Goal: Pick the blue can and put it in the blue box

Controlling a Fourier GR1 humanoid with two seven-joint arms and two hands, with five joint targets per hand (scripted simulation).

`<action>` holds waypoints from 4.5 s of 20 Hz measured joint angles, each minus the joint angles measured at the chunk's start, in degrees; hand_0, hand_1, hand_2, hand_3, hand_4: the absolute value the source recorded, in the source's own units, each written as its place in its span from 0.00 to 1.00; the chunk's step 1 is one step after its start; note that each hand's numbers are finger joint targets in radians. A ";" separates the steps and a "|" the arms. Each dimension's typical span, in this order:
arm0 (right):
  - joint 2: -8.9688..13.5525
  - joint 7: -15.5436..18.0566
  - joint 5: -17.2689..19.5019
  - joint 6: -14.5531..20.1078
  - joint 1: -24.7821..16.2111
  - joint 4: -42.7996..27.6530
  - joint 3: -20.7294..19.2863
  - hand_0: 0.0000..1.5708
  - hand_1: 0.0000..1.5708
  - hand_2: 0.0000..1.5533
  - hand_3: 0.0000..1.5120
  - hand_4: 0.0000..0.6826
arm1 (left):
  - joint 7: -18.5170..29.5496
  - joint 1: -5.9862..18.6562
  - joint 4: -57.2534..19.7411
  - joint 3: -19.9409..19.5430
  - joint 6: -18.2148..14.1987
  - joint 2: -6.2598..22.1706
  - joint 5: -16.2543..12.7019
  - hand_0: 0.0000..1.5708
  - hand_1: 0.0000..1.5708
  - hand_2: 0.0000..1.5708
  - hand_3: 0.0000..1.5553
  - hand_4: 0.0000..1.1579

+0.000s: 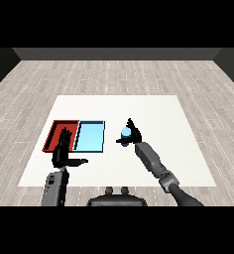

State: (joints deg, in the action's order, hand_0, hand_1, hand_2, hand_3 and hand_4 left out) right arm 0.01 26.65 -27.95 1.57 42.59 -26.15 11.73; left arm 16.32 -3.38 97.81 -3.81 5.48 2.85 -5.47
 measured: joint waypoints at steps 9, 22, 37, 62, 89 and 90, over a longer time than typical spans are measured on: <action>0.01 0.41 -7.59 2.19 2.77 3.01 7.66 0.00 0.00 0.00 0.00 0.00 | -1.48 -1.38 2.99 0.70 -0.46 -0.63 -0.13 0.00 0.00 0.00 0.00 0.00; 0.02 -4.88 -8.73 16.84 7.38 9.69 18.05 0.95 0.95 0.98 0.98 0.77 | 0.04 0.86 -0.49 -1.28 -0.71 -0.22 -0.56 0.00 0.00 0.00 0.00 0.00; 3.09 -5.85 -4.91 19.81 8.29 2.19 21.92 0.97 0.97 0.95 0.93 0.83 | -0.55 0.61 -0.60 2.09 -0.88 -1.35 1.57 0.00 0.00 0.00 0.00 0.00; 16.45 -25.60 13.86 27.62 -9.32 -51.40 19.55 0.96 0.96 0.94 0.92 0.88 | -8.84 14.13 -8.12 18.69 -13.04 -2.83 4.09 0.00 0.00 0.00 0.00 0.00; 4.40 -33.37 33.96 16.24 -14.08 -58.41 8.53 0.94 0.94 0.94 0.92 0.87 | -5.44 18.83 -18.34 26.47 -19.36 -2.81 -1.44 0.00 0.00 0.00 0.00 0.00; 3.87 -33.53 34.73 15.97 -14.48 -58.82 8.73 0.94 0.94 0.93 0.91 0.88 | -5.14 19.12 -19.28 26.66 -19.76 -2.81 -1.44 0.00 0.00 0.00 0.00 0.00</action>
State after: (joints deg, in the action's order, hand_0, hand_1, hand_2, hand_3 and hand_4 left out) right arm 3.89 -6.88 6.78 17.54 28.11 -84.98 20.47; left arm 11.18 15.74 78.54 22.84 -14.28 0.04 -6.91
